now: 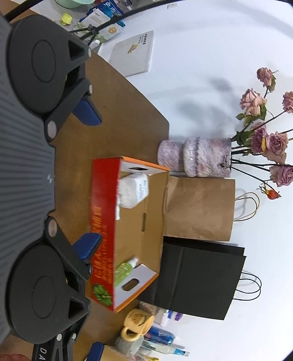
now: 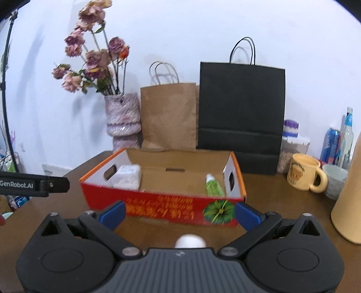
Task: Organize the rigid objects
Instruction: 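Move both grippers back toward the cables and blue cap on the table, then grasp the blue round cap with the right gripper while the left approaches the black cable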
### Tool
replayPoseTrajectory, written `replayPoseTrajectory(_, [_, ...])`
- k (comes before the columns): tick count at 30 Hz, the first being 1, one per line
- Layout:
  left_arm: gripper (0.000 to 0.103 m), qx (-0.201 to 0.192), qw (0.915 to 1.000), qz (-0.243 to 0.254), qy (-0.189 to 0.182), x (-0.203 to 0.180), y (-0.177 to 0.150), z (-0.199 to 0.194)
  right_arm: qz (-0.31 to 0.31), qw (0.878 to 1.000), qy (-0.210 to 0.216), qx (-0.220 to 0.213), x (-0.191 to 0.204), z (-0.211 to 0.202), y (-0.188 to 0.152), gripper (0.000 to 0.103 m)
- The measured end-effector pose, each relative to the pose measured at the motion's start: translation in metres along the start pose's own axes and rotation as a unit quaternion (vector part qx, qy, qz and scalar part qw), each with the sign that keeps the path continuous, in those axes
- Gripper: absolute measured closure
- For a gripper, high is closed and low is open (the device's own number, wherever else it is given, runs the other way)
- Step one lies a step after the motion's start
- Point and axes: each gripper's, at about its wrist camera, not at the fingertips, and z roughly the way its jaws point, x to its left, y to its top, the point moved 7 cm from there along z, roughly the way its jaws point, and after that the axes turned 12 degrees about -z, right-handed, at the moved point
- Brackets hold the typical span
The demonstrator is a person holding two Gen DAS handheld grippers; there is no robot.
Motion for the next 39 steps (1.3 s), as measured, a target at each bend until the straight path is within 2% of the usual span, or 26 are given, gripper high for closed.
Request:
replayPoseTrajectory(14, [0.0,0.025,0.9996,0.009,0.005,0.045,-0.052,-0.04,-0.008,0.999,0.025,0.034,0.04,-0.04,-0.054,0.0])
replayPoseTrajectory(19, [0.0,0.035,0.9993,0.0,0.01,0.065,-0.068,-0.044,-0.011,0.998,0.031,0.044,0.049,-0.045,-0.067,0.0])
replayPoseTrajectory(23, [0.0,0.041,0.9988,0.0,0.027,0.08,-0.078,-0.043,-0.015,0.998,0.035,0.049,0.057,-0.044,-0.076,0.0])
replayPoseTrajectory(34, [0.0,0.048,0.9987,-0.015,0.014,0.104,-0.081,-0.034,-0.04,0.994,0.06,0.08,0.093,-0.021,-0.084,0.0])
replayPoseTrajectory(39, [0.0,0.046,0.9988,-0.014,0.014,0.108,-0.079,-0.033,-0.049,0.994,0.068,0.064,0.109,-0.016,-0.075,0.0])
